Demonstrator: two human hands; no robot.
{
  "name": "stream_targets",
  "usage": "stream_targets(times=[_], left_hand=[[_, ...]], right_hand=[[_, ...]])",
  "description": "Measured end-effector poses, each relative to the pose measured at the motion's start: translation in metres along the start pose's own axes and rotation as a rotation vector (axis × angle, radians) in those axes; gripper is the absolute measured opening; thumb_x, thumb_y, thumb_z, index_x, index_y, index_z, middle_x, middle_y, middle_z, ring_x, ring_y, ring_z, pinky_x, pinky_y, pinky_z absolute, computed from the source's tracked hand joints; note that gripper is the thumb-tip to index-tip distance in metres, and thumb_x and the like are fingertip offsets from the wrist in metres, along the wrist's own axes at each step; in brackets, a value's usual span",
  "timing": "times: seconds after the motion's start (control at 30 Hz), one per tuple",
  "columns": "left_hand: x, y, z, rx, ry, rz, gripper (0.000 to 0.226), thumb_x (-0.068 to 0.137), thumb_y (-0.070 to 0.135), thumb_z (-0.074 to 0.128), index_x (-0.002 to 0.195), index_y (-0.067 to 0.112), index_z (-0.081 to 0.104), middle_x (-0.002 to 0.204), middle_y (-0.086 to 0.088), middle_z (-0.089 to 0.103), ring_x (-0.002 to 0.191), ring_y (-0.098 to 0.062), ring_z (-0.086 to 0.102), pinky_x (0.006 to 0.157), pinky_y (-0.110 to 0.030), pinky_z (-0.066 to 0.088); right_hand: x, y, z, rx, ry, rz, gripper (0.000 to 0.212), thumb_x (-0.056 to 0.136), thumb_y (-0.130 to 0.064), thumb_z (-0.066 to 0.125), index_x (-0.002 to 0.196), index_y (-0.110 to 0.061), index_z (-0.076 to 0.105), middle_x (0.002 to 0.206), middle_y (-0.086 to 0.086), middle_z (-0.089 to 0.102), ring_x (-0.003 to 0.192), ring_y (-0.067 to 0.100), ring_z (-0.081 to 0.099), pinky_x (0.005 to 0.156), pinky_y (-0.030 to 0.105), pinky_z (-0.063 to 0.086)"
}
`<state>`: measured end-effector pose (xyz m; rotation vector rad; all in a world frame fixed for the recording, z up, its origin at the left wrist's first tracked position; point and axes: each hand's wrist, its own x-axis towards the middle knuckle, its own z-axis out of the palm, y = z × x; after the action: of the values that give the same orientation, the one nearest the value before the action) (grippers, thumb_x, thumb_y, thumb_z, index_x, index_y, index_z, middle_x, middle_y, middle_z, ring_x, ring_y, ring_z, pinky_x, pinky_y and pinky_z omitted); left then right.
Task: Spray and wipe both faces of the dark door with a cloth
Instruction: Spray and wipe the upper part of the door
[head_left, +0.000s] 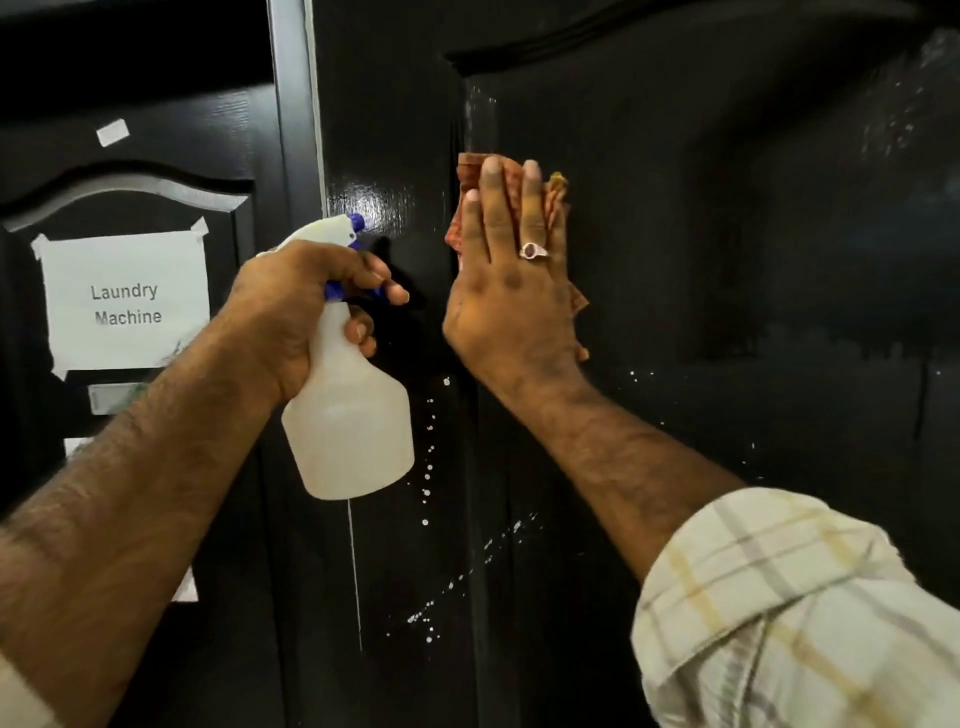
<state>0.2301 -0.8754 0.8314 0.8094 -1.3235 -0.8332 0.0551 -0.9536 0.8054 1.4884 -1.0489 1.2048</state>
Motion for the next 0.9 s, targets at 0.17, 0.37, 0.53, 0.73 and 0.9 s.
stream_targets(times=[0.17, 0.37, 0.53, 0.73, 0.9], left_hand=[[-0.006, 0.001, 0.004, 0.035, 0.077, 0.009, 0.011, 0.085, 0.006, 0.058, 0.09, 0.01, 0.067, 0.094, -0.012, 0.076, 0.045, -0.015, 0.045, 0.049, -0.026, 0.049], [-0.008, 0.002, 0.025, 0.011, 0.124, 0.015, 0.01, 0.086, 0.007, 0.058, 0.086, 0.011, 0.067, 0.09, -0.01, 0.076, 0.046, -0.014, 0.045, 0.048, -0.024, 0.049], [-0.005, 0.009, 0.054, 0.028, 0.07, 0.015, 0.013, 0.087, 0.008, 0.056, 0.083, 0.014, 0.066, 0.087, -0.01, 0.074, 0.042, -0.013, 0.044, 0.046, -0.023, 0.047], [-0.003, 0.013, 0.076, 0.034, 0.05, -0.001, 0.013, 0.089, 0.013, 0.056, 0.083, 0.019, 0.066, 0.08, -0.002, 0.072, 0.044, -0.009, 0.046, 0.048, -0.022, 0.049], [-0.008, 0.011, 0.096, 0.06, 0.019, -0.037, 0.012, 0.089, 0.014, 0.055, 0.085, 0.019, 0.065, 0.091, -0.004, 0.074, 0.042, -0.008, 0.045, 0.048, -0.023, 0.049]], right_hand=[[-0.028, -0.003, 0.0, 0.019, -0.113, -0.048, 0.074, 0.103, -0.02, 0.032, 0.169, 0.002, 0.007, 0.177, 0.025, -0.007, 0.163, 0.047, -0.011, 0.131, 0.063, 0.004], [-0.098, 0.002, -0.004, 0.167, -0.172, -0.146, 0.073, 0.108, -0.021, 0.042, 0.169, 0.002, 0.01, 0.178, 0.023, -0.002, 0.164, 0.043, -0.012, 0.133, 0.059, 0.002], [-0.068, 0.025, 0.0, 0.174, -0.119, -0.257, 0.07, 0.107, -0.023, 0.043, 0.168, 0.001, 0.02, 0.178, 0.023, 0.008, 0.165, 0.043, -0.004, 0.133, 0.058, 0.004], [-0.016, 0.046, -0.006, 0.157, -0.029, -0.21, 0.066, 0.108, -0.029, 0.037, 0.169, -0.006, 0.026, 0.178, 0.017, 0.015, 0.166, 0.041, 0.004, 0.132, 0.056, 0.005], [-0.029, 0.076, -0.014, 0.118, -0.062, -0.178, 0.068, 0.109, -0.035, 0.029, 0.169, -0.006, 0.022, 0.179, 0.019, 0.009, 0.166, 0.041, 0.001, 0.132, 0.056, 0.003]])
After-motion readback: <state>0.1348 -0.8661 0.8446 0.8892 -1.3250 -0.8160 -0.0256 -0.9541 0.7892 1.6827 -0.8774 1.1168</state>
